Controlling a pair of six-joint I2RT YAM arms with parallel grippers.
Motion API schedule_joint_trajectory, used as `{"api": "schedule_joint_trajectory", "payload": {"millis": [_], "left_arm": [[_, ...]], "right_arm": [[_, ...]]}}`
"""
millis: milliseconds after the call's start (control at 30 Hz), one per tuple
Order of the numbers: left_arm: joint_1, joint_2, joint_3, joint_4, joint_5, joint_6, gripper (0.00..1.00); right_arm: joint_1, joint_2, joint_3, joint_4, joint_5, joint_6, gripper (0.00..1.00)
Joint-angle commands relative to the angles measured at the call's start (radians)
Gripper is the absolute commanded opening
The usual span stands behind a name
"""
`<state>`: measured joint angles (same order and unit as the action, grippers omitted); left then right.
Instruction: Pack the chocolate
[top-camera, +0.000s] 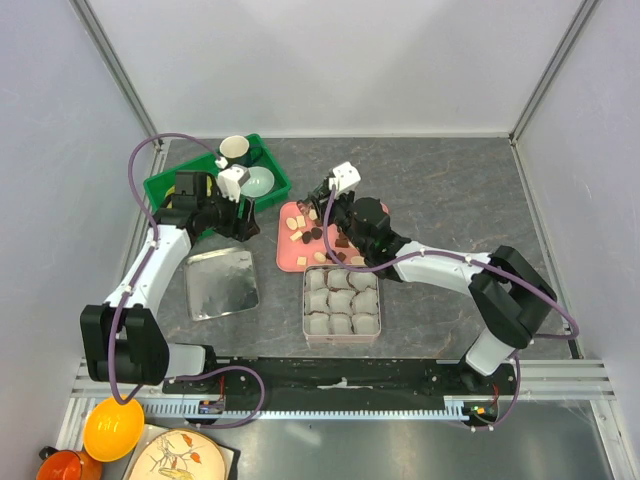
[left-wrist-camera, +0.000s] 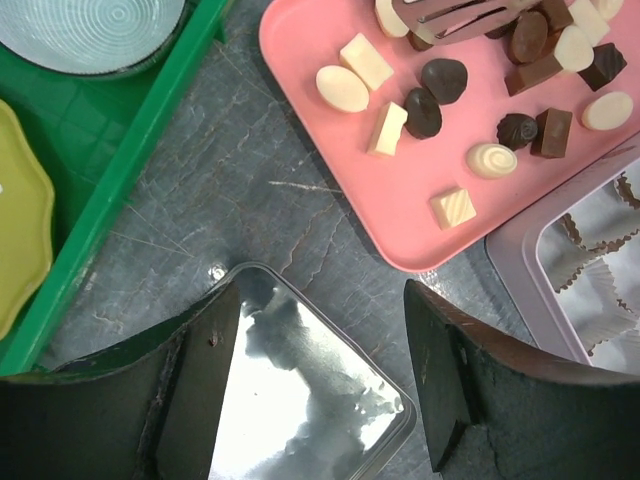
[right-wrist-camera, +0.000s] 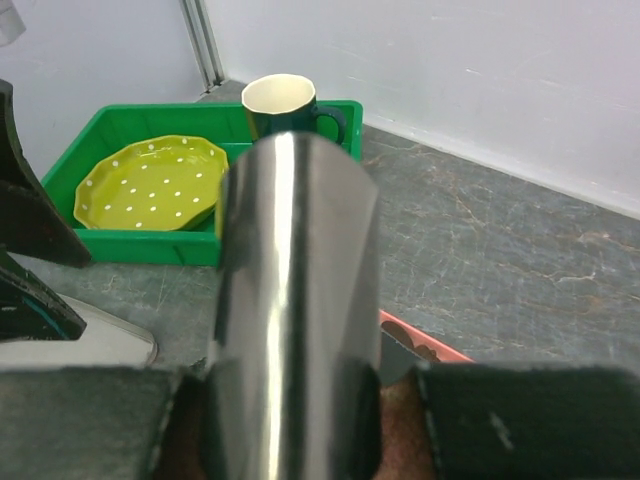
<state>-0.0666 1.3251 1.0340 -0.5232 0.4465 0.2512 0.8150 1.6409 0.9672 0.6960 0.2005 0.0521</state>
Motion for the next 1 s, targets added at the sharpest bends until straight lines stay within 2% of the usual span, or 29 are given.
{"api": "schedule_joint_trajectory", "payload": {"millis": [0, 333, 967], "left_arm": [[0.007, -0.023, -0.025, 0.049, 0.014, -0.041, 0.73], [0.007, -0.052, -0.048, 0.043, -0.009, -0.021, 0.74], [0.007, -0.092, -0.088, 0.04, -0.006, 0.002, 0.75]], "right_arm": [[0.001, 0.039, 0.001, 0.148, -0.006, 0.035, 0.15], [0.003, 0.135, 0.048, 0.161, 0.05, 0.023, 0.35], [0.001, 0.22, 0.093, 0.174, 0.088, 0.04, 0.43]]}}
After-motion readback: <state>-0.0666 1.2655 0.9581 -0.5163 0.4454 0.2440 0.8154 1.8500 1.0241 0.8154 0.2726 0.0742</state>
